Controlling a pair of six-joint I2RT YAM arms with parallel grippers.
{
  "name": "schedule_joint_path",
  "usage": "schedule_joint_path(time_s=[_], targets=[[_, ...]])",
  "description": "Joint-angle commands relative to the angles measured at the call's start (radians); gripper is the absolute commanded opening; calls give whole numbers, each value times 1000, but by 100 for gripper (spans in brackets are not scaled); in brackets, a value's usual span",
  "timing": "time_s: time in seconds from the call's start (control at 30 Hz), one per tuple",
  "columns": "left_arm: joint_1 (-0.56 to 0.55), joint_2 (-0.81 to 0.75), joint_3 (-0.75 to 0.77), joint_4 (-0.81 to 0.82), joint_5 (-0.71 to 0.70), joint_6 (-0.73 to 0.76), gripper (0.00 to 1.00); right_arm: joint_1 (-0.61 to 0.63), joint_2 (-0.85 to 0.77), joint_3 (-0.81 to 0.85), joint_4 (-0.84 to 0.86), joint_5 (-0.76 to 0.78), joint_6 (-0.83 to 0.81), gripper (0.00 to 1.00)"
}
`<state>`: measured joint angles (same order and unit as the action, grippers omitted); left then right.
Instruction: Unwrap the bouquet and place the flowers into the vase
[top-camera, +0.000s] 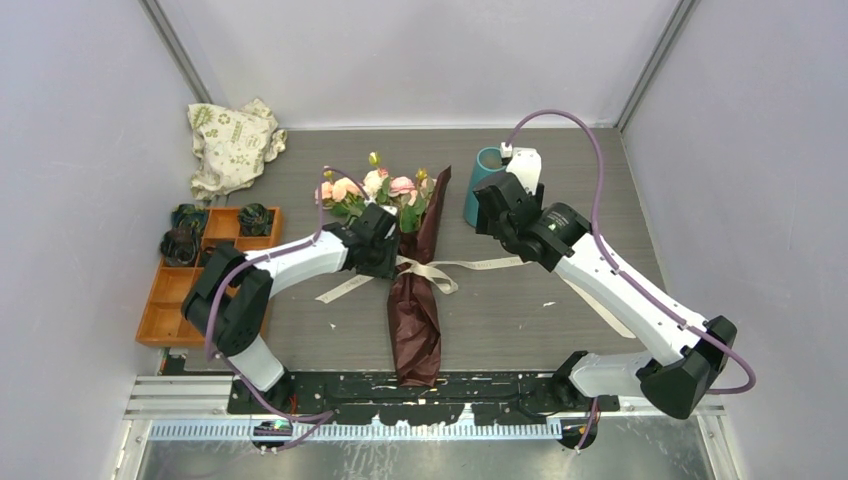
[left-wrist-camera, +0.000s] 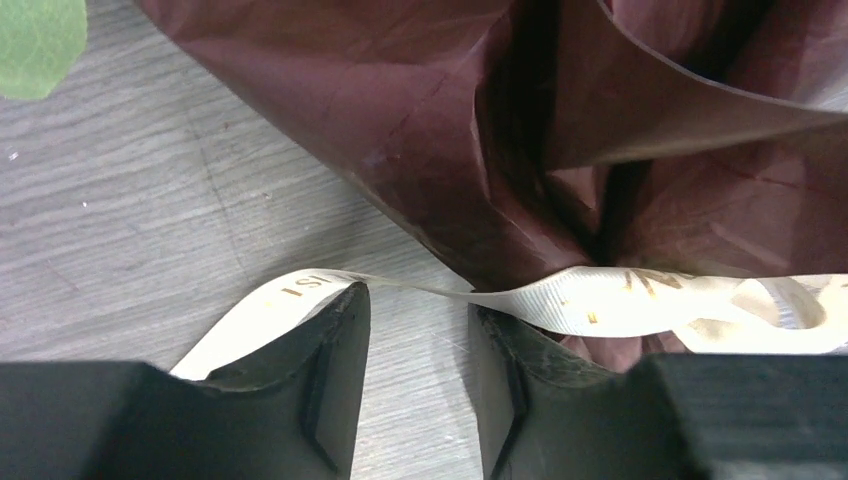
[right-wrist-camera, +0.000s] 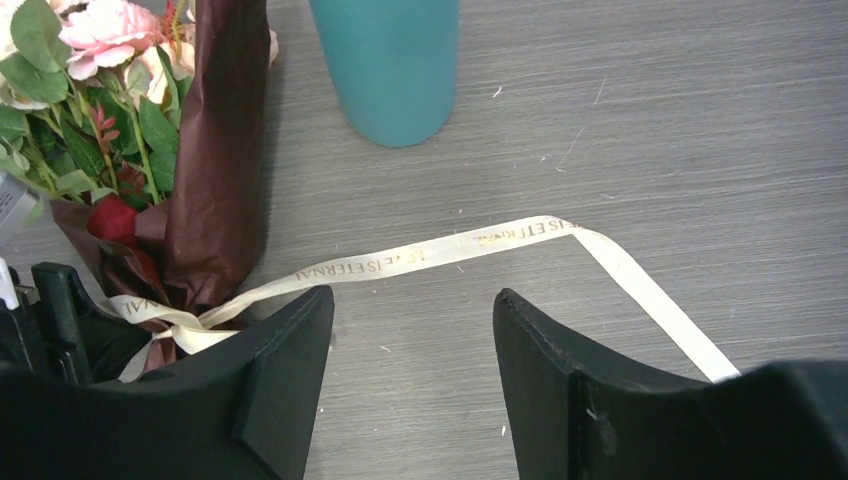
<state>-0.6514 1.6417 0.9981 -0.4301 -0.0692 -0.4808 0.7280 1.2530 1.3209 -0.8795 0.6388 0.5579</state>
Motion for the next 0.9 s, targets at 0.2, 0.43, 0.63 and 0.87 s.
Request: schedule_joint_path(time_s=[0.2, 0.43, 0.63, 0.87], targets=[[4, 25, 58, 62, -72, 37, 18, -1, 9, -26, 76, -56, 38, 65], [-62, -33, 54, 25, -183, 112, 40, -1, 12, -37, 84, -71, 40, 65], [-65, -83, -49, 145, -218, 181, 48, -1, 22, -30, 90, -100, 54, 64], [-74, -211, -135, 261, -165, 212, 48, 0, 20, -32, 89, -111, 63, 64]])
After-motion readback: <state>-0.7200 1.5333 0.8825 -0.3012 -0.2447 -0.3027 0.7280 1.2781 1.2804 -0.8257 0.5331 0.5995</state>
